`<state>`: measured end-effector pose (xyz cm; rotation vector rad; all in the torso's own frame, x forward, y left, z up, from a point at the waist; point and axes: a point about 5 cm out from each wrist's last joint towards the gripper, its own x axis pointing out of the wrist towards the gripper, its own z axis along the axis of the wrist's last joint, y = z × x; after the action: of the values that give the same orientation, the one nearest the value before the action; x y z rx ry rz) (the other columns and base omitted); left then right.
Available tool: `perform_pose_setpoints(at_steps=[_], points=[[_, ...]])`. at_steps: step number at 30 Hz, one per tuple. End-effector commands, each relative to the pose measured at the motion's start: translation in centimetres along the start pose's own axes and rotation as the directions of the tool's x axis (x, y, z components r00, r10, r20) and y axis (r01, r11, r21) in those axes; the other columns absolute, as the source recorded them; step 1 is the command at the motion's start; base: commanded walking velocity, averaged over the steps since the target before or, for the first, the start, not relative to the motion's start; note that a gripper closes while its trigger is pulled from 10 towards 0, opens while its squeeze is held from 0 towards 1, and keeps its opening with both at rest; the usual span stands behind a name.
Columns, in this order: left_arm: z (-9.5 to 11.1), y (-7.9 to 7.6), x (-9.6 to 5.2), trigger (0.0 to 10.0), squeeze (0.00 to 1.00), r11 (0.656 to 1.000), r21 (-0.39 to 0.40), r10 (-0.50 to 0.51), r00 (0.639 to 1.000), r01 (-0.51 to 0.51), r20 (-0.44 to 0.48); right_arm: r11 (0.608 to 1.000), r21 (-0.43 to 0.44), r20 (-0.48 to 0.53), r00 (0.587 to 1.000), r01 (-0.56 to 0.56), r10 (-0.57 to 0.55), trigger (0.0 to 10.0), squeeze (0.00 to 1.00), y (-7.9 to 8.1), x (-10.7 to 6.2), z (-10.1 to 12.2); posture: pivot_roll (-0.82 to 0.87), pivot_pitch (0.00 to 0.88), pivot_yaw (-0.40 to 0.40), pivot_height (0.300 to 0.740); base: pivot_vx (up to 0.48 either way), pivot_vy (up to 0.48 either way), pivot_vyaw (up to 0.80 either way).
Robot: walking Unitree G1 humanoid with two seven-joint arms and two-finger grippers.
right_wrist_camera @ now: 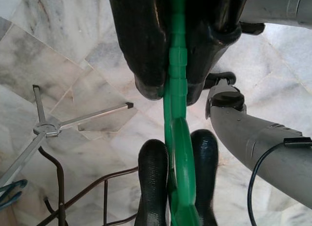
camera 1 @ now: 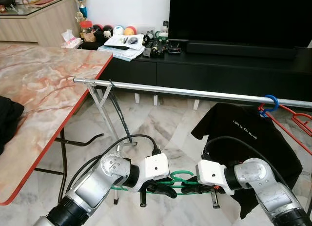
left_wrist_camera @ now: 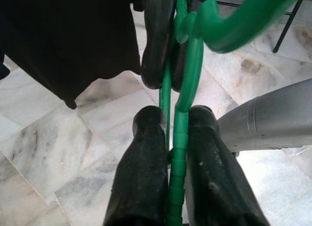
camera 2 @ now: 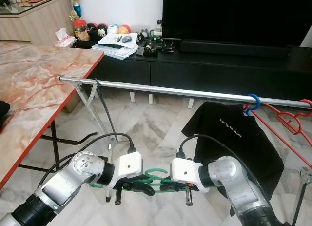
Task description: Hang hanger
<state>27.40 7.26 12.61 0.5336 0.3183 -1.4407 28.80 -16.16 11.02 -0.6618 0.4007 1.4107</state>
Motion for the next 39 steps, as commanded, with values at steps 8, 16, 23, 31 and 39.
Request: perform_pose_setpoints(at_steps=[8, 16, 23, 31, 39], points=[[0.2, -0.6, 0.1, 0.0, 0.0, 0.999, 0.027, -0.038, 0.999, 0.038, -0.014, 1.0, -0.017, 0.005, 1.0, 0.024, -0.024, 10.0, 0.0, -0.3, -0.3, 0.5, -0.01, 0.078, 0.011, 0.74, 0.0, 0.0, 0.0], [0.1, -0.7, 0.0, 0.0, 0.0, 0.998, 0.039, -0.046, 0.999, 0.047, -0.025, 1.0, 0.019, 0.025, 1.0, 0.003, -0.003, 10.0, 1.0, -0.3, -0.4, 0.4, -0.02, 0.069, 0.008, 0.74, 0.0, 0.0, 0.0], [-1.5, -0.2, -0.6, 0.0, 0.0, 0.994, 0.108, -0.004, 0.989, 0.02, -0.146, 0.998, 0.033, 0.013, 0.998, -0.059, 0.059, 10.0, 1.0, 0.5, -0.4, -0.2, -0.02, 0.068, 0.004, 0.74, 0.0, 0.0, 0.0], [-2.8, 0.2, -1.1, 0.0, 0.0, 0.993, 0.119, 0.04, 0.978, -0.015, -0.206, 0.996, 0.052, -0.026, 0.997, -0.077, 0.079, 10.0, 1.0, 0.8, -0.7, -0.9, -0.02, 0.075, 0.003, 0.74, 0.0, 0.0, 0.0], [-4.8, 0.9, -2.5, 0.6, 0.0, 0.969, -0.074, 0.227, 0.965, -0.237, -0.13, 0.972, 0.163, 0.03, 0.984, 0.167, -0.174, 10.0, 0.0, -0.7, -0.3, -2.1, -0.02, 0.083, 0.004, 0.74, 0.0, 0.0, 0.0]])
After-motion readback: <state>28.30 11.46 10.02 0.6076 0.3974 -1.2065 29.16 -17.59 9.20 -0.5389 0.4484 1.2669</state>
